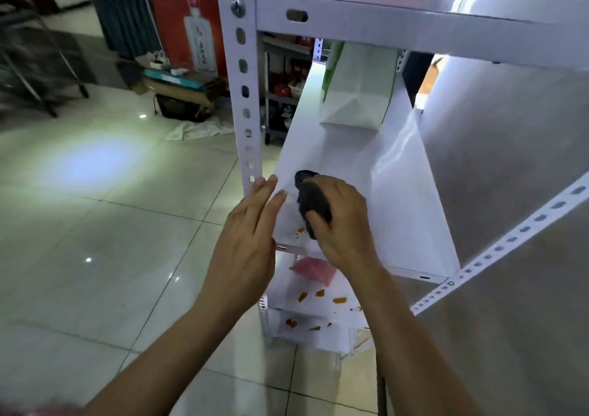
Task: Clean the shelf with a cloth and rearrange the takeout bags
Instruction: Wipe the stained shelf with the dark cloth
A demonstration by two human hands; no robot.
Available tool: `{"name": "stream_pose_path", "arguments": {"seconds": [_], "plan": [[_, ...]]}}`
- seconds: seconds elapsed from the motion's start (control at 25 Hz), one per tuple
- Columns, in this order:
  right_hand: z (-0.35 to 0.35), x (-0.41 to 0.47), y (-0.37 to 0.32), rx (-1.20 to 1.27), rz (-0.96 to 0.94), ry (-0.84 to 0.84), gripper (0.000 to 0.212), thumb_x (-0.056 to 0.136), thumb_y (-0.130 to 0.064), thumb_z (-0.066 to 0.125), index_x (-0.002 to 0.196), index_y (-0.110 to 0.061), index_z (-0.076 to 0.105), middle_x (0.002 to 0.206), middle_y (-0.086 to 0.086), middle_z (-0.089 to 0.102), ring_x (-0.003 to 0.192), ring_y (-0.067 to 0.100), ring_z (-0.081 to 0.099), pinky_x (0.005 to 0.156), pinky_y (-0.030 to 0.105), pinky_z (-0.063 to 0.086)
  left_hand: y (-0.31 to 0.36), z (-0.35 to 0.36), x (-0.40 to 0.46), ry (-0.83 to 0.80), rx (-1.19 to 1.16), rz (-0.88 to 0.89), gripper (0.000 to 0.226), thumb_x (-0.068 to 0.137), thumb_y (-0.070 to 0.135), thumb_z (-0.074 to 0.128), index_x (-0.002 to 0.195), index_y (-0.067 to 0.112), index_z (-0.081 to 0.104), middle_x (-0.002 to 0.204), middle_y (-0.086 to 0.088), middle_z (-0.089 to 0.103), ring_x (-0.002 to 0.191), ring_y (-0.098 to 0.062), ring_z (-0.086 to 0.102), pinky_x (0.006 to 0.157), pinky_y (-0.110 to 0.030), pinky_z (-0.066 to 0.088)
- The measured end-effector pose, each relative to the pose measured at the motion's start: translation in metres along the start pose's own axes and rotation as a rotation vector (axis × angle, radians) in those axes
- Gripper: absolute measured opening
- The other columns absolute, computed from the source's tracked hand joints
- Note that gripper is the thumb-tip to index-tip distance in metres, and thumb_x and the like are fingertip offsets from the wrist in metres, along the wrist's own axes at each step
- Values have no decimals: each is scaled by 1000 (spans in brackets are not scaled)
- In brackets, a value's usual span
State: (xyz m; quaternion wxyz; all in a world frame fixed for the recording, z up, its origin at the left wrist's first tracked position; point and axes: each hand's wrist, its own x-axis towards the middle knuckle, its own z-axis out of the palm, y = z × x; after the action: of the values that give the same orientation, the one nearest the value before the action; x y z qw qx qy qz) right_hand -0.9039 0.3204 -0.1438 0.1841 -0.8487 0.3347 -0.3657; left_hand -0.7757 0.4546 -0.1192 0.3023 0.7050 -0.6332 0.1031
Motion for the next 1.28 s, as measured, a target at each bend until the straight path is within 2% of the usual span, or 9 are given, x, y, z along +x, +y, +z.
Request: {"name": "stream_pose_path", "arguments": {"seconds": [0.12,0.2,0.28,0.4,0.52,0.64,0.88,1.08,1.28], "plan": [[45,-2,2,-229,-83,-285,44,94,-41,54,135,-27,57,139,-5,59,132,19,50,118,40,26,6,2,-2,14,25,-70,65,81,-18,58,142,0,47,156,-15,38,148,-29,30,118,-32,24],[66,-7,7,-305,-63,-367,50,97,-51,48,140,-28,53,150,-6,52,143,15,40,124,41,13,11,5,-3,5,58,-113,64,82,-16,57,143,2,46,157,-14,36,148,-29,29,117,-30,23],[72,-5,13,-320,-46,-388,54,97,-56,42,143,-29,50,154,-6,48,148,13,33,126,42,8,14,10,-6,-5,85,-144,61,87,-12,56,145,4,45,158,-12,35,149,-28,28,116,-29,21],[55,-4,29,-344,-1,-381,56,98,-53,41,147,-26,48,159,-3,41,152,14,26,127,42,3,18,24,-11,-14,81,-144,58,90,-9,54,144,7,45,158,-10,37,147,-29,31,116,-32,22],[23,-18,59,-387,147,-370,59,99,-50,40,152,-26,42,165,-3,30,155,14,16,127,42,-3,20,45,-21,-60,64,-132,64,82,-13,58,142,7,47,153,-12,43,137,-32,45,110,-37,38],[4,-31,80,-410,196,-388,65,98,-54,37,157,-27,32,168,-3,22,156,14,9,127,42,-5,17,68,-28,-155,94,-147,65,78,-13,63,140,1,50,146,-19,50,129,-37,53,104,-45,46],[-5,35,112,-463,372,-484,69,102,-53,30,162,-23,15,171,0,3,157,16,-4,125,47,-11,3,81,-45,-232,101,-204,61,76,-11,65,135,4,54,140,-18,54,127,-35,54,107,-42,44],[0,-19,96,-458,258,-381,66,102,-50,32,161,-22,20,170,-2,12,157,15,2,125,45,-11,3,77,-52,-230,85,-218,65,70,-14,68,131,4,59,135,-17,57,115,-36,61,94,-40,53],[14,-1,70,-483,182,-514,64,105,-46,29,162,-19,16,170,-1,9,157,14,1,126,45,-9,1,77,-51,-215,45,-257,53,81,-6,62,133,5,59,139,-14,58,126,-31,57,104,-38,47]]}}
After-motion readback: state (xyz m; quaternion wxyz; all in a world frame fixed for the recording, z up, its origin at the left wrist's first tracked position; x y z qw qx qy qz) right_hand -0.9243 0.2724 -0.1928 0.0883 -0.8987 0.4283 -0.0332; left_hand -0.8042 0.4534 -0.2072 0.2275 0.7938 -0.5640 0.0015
